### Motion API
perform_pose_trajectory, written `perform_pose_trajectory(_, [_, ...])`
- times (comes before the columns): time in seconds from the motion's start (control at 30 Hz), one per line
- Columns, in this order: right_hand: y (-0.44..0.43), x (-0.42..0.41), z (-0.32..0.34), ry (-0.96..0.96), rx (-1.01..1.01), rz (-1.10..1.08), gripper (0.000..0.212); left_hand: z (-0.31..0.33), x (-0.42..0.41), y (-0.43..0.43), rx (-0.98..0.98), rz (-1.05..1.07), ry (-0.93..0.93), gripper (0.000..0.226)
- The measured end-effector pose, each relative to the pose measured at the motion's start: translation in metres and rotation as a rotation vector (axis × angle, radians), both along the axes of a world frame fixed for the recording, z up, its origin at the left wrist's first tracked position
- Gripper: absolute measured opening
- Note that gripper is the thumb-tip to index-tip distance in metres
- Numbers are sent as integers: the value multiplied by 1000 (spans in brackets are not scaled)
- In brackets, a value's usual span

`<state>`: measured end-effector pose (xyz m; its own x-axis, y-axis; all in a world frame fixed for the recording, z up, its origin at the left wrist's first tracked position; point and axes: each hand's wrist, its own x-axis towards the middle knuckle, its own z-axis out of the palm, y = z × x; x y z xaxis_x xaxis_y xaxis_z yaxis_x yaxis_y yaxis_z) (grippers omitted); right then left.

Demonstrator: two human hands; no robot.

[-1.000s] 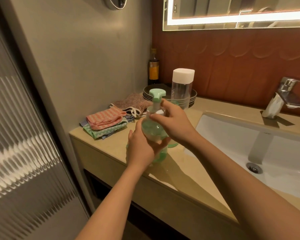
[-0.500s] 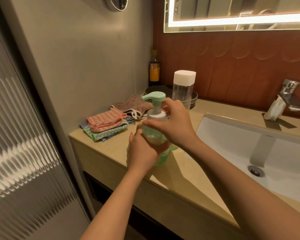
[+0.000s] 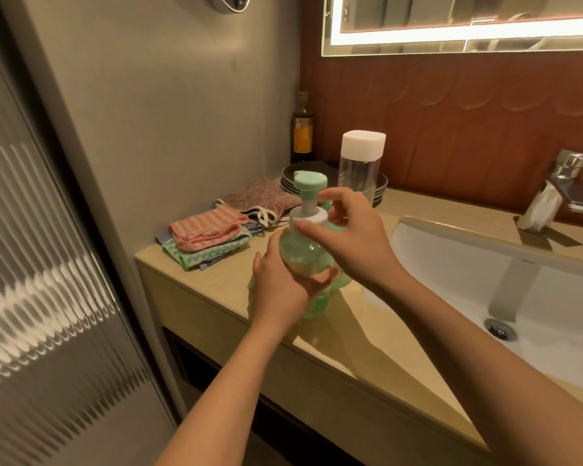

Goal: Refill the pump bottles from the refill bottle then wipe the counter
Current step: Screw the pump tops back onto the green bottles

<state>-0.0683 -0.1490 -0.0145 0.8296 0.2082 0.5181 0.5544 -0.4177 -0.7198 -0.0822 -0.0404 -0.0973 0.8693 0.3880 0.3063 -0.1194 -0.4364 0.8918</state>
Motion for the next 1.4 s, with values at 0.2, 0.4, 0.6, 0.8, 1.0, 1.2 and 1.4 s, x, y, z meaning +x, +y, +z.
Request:
perform_pose_trajectory(0.2, [-7, -1, 13, 269, 87, 282, 58, 0, 1, 0, 29, 15, 2, 87])
perform_pose_trajectory(0.4, [-1, 3, 14, 87, 17, 70, 64, 1, -2, -2, 12, 17, 8, 90])
perform_pose_trajectory(0.6, [8, -2, 6, 125, 59, 170, 46, 0, -1, -1, 35, -5, -26, 92])
perform_pose_trajectory(0.8, [-2, 6, 13, 100, -38, 183, 62, 1, -2, -2, 6, 16, -6, 88])
perform_pose_trajectory(1.0, [2, 5, 6, 10, 4, 4, 60, 0, -1, -2, -18, 5, -7, 86])
perform_pose_trajectory(1.2, [2, 1, -5, -41, 28, -69, 55, 5, -5, -2, 17, -1, -14, 91])
perform_pose_trajectory(1.4, [-7, -6, -5, -13, 51, -32, 60, 15, -13, 10, 220, -74, 24, 106])
